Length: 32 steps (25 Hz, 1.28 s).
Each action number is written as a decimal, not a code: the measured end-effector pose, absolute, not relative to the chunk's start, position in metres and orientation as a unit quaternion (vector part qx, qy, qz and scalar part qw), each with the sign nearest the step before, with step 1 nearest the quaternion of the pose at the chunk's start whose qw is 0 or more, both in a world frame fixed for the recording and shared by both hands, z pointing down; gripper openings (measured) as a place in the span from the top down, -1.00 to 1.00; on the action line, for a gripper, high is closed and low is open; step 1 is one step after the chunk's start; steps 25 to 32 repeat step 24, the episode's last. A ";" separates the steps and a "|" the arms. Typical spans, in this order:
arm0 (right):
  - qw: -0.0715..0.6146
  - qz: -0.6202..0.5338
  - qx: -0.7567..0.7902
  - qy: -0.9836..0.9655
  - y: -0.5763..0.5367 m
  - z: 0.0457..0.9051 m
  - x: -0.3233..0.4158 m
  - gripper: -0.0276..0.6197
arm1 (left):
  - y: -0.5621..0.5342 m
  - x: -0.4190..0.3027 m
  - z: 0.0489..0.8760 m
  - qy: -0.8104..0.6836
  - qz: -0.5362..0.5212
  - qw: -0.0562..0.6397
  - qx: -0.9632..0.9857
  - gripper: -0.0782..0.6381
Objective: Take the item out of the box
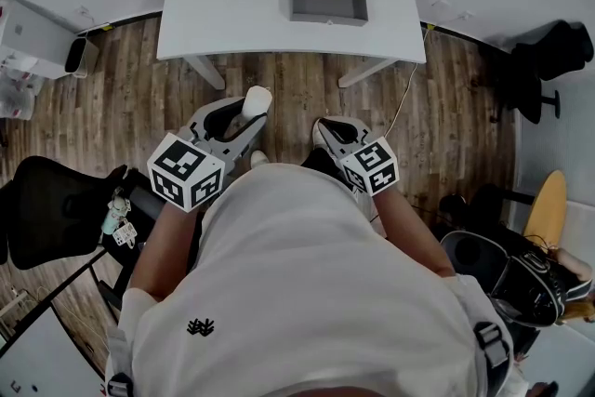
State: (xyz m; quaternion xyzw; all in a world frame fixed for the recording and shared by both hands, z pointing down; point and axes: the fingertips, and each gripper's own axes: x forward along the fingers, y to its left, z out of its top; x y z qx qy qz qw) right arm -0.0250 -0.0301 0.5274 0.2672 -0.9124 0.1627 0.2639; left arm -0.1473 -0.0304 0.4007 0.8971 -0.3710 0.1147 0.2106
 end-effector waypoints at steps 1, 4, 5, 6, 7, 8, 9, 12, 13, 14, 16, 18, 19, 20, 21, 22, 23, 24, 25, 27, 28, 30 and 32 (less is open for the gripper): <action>0.264 0.162 0.268 -0.912 -0.030 0.528 -0.024 0.90 | -0.031 -0.146 0.402 -0.371 0.116 0.212 0.897 0.32; 0.264 0.163 0.269 -0.912 -0.030 0.530 -0.022 0.90 | -0.030 -0.145 0.405 -0.371 0.119 0.215 0.896 0.32; 0.264 0.164 0.268 -0.912 -0.030 0.530 -0.021 0.90 | -0.030 -0.144 0.406 -0.371 0.120 0.216 0.895 0.32; 0.264 0.164 0.267 -0.912 -0.031 0.531 -0.020 0.90 | -0.030 -0.143 0.406 -0.372 0.121 0.217 0.894 0.32; 0.264 0.165 0.266 -0.912 -0.031 0.532 -0.019 0.90 | -0.031 -0.143 0.407 -0.374 0.121 0.217 0.893 0.32; 0.264 0.165 0.264 -0.913 -0.032 0.532 -0.019 0.90 | -0.033 -0.142 0.407 -0.375 0.122 0.218 0.893 0.32; 0.264 0.165 0.263 -0.913 -0.033 0.532 -0.018 0.90 | -0.034 -0.141 0.407 -0.377 0.122 0.218 0.892 0.32; 0.263 0.162 0.260 -0.915 -0.040 0.531 -0.013 0.90 | -0.039 -0.135 0.408 -0.380 0.123 0.219 0.890 0.32; 0.262 0.162 0.260 -0.915 -0.043 0.531 -0.011 0.90 | -0.042 -0.133 0.408 -0.380 0.124 0.219 0.890 0.32; 0.261 0.162 0.260 -0.916 -0.047 0.531 -0.008 0.90 | -0.044 -0.131 0.408 -0.382 0.124 0.219 0.889 0.32; 0.261 0.163 0.258 -0.916 -0.052 0.532 -0.003 0.90 | -0.050 -0.126 0.410 -0.386 0.126 0.222 0.887 0.32; 0.261 0.165 0.254 -0.916 -0.058 0.533 0.003 0.90 | -0.056 -0.120 0.411 -0.390 0.126 0.227 0.883 0.32; 0.261 0.166 0.253 -0.917 -0.063 0.532 0.007 0.90 | -0.060 -0.117 0.411 -0.393 0.126 0.228 0.882 0.32; 0.260 0.165 0.252 -0.917 -0.069 0.531 0.010 0.90 | -0.065 -0.114 0.410 -0.395 0.126 0.229 0.881 0.32; 0.259 0.165 0.252 -0.918 -0.076 0.530 0.014 0.90 | -0.071 -0.111 0.410 -0.397 0.126 0.230 0.880 0.32; 0.258 0.164 0.251 -0.918 -0.083 0.529 0.017 0.90 | -0.077 -0.108 0.409 -0.399 0.126 0.230 0.879 0.32; 0.258 0.163 0.250 -0.919 -0.089 0.527 0.020 0.90 | -0.082 -0.106 0.409 -0.402 0.126 0.230 0.877 0.32; 0.257 0.162 0.249 -0.919 -0.095 0.526 0.024 0.90 | -0.088 -0.103 0.409 -0.404 0.125 0.231 0.876 0.32; 0.257 0.162 0.249 -0.919 -0.095 0.526 0.024 0.90 | -0.088 -0.103 0.409 -0.404 0.125 0.231 0.876 0.32; 0.257 0.162 0.249 -0.919 -0.095 0.526 0.024 0.90 | -0.088 -0.103 0.409 -0.404 0.125 0.231 0.876 0.32; 0.257 0.162 0.249 -0.919 -0.095 0.526 0.024 0.90 | -0.088 -0.103 0.409 -0.404 0.125 0.231 0.876 0.32; 0.257 0.162 0.249 -0.919 -0.095 0.526 0.024 0.90 | -0.088 -0.103 0.409 -0.404 0.125 0.231 0.876 0.32; 0.257 0.162 0.249 -0.919 -0.095 0.526 0.024 0.90 | -0.088 -0.103 0.409 -0.404 0.125 0.231 0.876 0.32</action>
